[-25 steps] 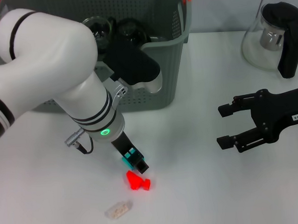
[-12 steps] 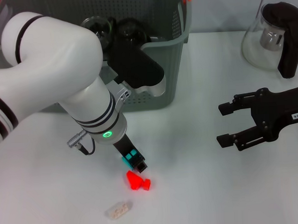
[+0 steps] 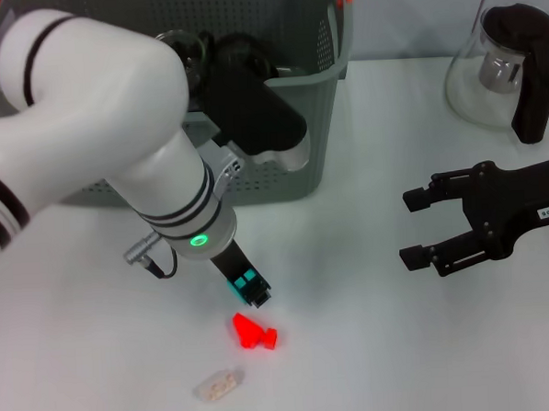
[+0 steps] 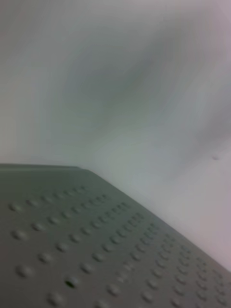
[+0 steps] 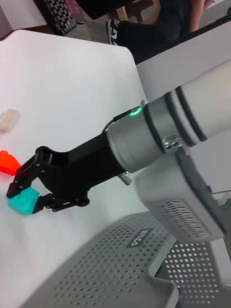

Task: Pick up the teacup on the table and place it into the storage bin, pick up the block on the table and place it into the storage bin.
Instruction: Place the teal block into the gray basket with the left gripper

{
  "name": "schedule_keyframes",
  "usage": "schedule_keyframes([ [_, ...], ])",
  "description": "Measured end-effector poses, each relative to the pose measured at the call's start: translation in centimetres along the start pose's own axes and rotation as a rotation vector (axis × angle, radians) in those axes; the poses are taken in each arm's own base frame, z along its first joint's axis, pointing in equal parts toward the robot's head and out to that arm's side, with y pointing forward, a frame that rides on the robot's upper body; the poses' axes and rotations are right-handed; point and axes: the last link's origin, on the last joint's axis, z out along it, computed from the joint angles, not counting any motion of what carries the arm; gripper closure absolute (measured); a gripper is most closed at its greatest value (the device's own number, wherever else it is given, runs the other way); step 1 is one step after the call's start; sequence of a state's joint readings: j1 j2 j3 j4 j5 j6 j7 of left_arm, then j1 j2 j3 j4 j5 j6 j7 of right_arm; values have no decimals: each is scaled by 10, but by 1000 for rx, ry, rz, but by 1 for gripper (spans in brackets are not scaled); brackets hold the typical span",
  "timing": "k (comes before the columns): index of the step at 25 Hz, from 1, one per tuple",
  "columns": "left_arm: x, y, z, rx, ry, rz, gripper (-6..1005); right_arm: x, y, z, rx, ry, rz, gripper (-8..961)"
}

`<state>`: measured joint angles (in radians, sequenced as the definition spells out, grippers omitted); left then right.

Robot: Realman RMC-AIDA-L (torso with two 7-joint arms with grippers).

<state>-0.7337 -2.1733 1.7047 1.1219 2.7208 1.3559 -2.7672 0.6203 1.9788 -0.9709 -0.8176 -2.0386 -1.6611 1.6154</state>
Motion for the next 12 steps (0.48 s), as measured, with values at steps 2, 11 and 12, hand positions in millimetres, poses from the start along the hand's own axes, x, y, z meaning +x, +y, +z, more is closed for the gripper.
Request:
schedule_keyframes([
  [2,1,-1,-10,-21,17,-8,591,0,0,0,0,0,2,26],
  [11,-3,-27,-105,-258,416,-114,589,4,1,-4,3,5,11,26],
  [12,-5,-34,-112,-257,453,-130,588,4,0,-4,3,5,11,26],
])
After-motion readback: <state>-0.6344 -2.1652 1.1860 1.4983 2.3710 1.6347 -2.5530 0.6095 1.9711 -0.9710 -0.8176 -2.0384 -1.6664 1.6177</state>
